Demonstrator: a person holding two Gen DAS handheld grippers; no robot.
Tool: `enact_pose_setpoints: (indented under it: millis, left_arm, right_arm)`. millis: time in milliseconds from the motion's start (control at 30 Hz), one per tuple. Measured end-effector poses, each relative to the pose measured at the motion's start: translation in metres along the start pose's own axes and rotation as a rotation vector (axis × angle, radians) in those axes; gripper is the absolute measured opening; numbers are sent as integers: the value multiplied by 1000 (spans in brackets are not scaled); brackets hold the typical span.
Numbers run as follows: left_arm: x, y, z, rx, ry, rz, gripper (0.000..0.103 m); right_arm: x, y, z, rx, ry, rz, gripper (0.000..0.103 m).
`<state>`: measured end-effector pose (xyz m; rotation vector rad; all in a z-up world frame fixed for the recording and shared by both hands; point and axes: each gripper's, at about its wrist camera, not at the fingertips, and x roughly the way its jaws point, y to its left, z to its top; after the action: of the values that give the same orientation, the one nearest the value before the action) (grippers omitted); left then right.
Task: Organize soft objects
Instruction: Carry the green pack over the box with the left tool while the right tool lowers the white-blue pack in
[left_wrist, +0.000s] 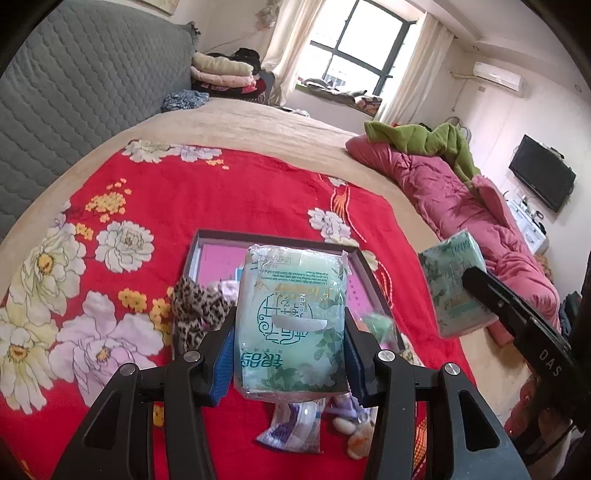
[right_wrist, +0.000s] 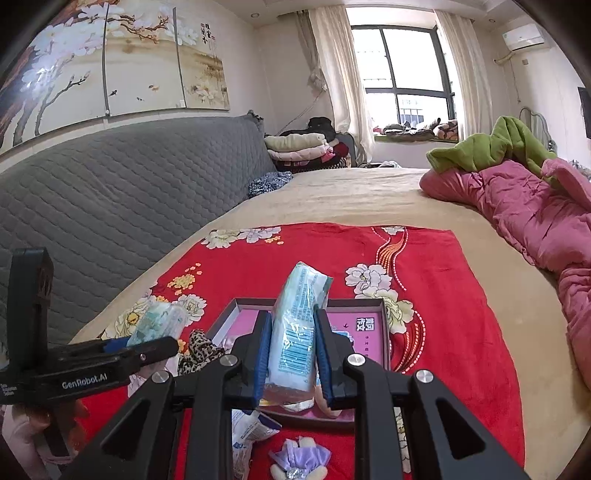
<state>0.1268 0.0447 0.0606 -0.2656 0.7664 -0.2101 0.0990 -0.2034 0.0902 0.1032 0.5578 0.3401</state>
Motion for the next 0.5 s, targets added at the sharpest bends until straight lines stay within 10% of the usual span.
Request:
enact_pose_setpoints:
  millis: [500]
  left_arm:
    - [19,-7,22,-1,-17,-11,51]
  right_arm:
    - [18,-2,14,6,-15,10,23]
